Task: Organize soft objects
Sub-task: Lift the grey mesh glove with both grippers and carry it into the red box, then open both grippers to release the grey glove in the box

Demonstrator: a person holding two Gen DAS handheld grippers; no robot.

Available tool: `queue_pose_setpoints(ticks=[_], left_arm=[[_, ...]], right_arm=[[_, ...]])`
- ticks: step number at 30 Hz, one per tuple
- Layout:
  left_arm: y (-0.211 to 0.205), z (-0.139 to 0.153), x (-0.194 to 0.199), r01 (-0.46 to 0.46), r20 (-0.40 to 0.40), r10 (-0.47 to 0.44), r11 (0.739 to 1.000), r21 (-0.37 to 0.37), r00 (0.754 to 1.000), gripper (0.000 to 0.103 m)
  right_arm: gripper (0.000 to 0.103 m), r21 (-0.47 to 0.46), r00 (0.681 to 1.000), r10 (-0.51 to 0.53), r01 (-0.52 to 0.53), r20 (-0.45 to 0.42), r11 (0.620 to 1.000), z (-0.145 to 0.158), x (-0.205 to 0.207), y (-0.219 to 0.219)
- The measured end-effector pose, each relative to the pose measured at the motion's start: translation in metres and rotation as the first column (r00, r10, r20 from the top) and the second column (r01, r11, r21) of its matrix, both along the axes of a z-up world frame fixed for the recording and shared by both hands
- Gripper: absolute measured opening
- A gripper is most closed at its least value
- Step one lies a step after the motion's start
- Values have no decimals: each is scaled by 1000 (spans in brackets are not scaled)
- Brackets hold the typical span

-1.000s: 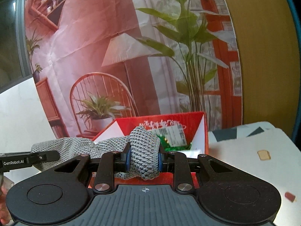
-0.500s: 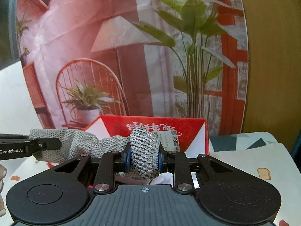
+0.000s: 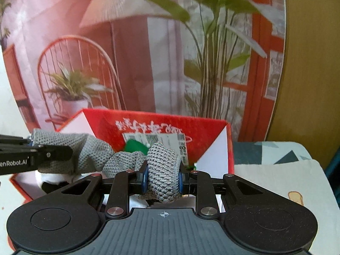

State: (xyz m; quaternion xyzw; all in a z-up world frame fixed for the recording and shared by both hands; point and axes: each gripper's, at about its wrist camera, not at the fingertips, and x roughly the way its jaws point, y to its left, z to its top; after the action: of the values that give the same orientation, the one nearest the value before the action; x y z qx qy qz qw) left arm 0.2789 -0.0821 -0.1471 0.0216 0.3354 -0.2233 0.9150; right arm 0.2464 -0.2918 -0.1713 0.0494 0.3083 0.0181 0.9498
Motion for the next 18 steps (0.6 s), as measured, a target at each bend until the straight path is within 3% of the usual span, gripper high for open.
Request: queue_pose_setpoints(ticks=[9, 15, 16, 18], left_arm=[[-11, -16, 14, 27, -36, -25, 999, 34, 999, 13], [-10, -14, 16, 19, -28, -18, 999, 42, 999, 15], [-10, -14, 15, 18, -28, -17, 999, 44, 999, 16], [-10, -12, 13, 17, -26, -15, 999, 50, 1000, 30]], right_arm=[[23, -23, 994, 22, -25, -108, 999, -20, 25, 11], [25, -40, 991, 16, -21, -132, 999, -26, 32, 13], [28, -39, 991, 15, -21, -136, 999, -26, 32, 13], [32, -37, 990, 16, -21, -137, 999, -25, 31, 12]])
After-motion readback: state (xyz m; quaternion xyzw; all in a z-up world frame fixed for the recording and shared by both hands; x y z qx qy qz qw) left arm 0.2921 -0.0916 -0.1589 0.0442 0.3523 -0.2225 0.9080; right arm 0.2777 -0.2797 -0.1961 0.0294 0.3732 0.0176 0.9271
